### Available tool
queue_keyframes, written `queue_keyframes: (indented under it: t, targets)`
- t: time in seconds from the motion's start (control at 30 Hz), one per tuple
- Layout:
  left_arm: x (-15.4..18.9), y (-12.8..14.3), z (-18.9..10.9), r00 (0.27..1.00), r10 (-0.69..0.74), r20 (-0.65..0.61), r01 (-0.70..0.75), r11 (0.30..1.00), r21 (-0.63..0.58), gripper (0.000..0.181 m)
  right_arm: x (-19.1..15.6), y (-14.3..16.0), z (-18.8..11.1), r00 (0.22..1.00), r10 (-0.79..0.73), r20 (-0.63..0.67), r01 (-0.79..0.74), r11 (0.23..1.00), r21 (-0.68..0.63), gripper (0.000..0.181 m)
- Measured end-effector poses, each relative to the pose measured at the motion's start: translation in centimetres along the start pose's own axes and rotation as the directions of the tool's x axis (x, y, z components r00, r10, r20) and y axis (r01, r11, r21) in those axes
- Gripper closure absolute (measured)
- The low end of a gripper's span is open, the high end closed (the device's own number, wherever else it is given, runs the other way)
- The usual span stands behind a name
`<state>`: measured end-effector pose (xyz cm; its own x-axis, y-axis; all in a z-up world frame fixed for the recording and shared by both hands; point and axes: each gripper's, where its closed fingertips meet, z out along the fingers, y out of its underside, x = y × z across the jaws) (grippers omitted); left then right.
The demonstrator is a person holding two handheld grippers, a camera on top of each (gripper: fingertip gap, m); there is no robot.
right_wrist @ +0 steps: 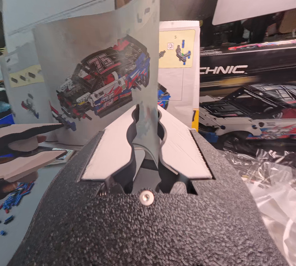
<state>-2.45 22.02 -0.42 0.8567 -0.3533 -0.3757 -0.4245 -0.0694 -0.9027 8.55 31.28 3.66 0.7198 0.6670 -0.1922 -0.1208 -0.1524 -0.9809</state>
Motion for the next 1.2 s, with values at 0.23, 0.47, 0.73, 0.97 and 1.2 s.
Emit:
queue_keyframes:
  t: [0.23,0.47,0.73,0.97,1.2]
  targets:
    - [-0.3,-0.2,0.4,0.999,-0.039,-0.005,0.039,0.999,0.029,0.139,2.2,7.5,-1.9,0.966,0.216,-0.143,-0.217,0.976,0.015,0.133]
    - [-0.4,-0.5,0.5,0.986,-0.153,-0.059,0.156,0.987,0.049,0.139,-5.6,9.5,-0.1,0.995,0.093,0.040,-0.093,0.996,-0.006,0.145]
    - [0.0,-0.4,0.3,0.991,-0.111,-0.074,0.113,0.993,0.017,0.133,-6.2,9.4,2.1,0.959,0.285,-0.007,-0.285,0.958,-0.039,0.153]
    - [-0.4,-0.4,0.0,0.994,-0.080,-0.069,0.079,0.997,-0.012,0.137,-6.7,9.7,1.9,0.813,0.573,0.102,-0.575,0.818,-0.008,0.173]
    - [-0.1,-0.1,0.5,0.996,-0.060,-0.068,0.057,0.998,-0.042,0.135,-6.8,10.3,1.5,0.535,0.809,0.243,-0.839,0.543,0.037,0.179]
